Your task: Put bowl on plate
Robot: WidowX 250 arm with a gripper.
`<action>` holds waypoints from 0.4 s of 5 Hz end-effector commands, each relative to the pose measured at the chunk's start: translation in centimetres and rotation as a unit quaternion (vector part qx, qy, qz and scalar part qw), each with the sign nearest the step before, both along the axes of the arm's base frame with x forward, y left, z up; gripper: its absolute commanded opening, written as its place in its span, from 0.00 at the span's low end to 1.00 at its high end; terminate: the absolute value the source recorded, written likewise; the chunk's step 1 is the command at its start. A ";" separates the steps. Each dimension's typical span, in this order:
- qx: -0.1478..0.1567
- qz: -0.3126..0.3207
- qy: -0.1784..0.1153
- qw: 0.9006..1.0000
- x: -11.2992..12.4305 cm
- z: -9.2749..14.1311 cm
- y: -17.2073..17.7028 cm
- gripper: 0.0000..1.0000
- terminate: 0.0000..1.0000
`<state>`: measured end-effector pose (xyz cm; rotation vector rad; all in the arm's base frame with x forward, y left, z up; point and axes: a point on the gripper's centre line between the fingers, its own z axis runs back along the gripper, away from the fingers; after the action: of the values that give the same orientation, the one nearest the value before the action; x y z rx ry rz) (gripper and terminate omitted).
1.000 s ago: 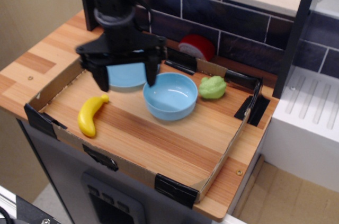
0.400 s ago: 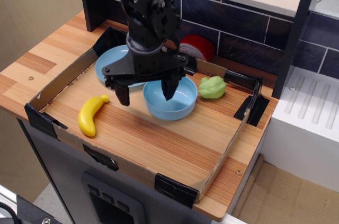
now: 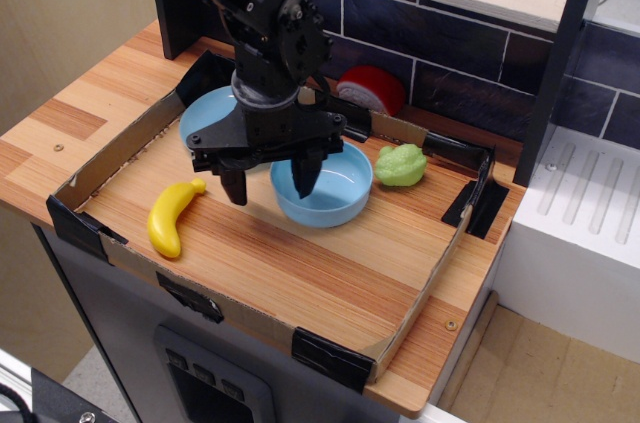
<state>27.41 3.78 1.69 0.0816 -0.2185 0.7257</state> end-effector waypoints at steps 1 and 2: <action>-0.019 -0.005 -0.005 1.000 1.2 0.7 0.6 0.00 0.00; -0.028 0.001 -0.004 1.000 1.2 0.9 1.0 0.00 0.00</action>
<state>27.56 4.44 1.65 0.0324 -0.1670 0.7349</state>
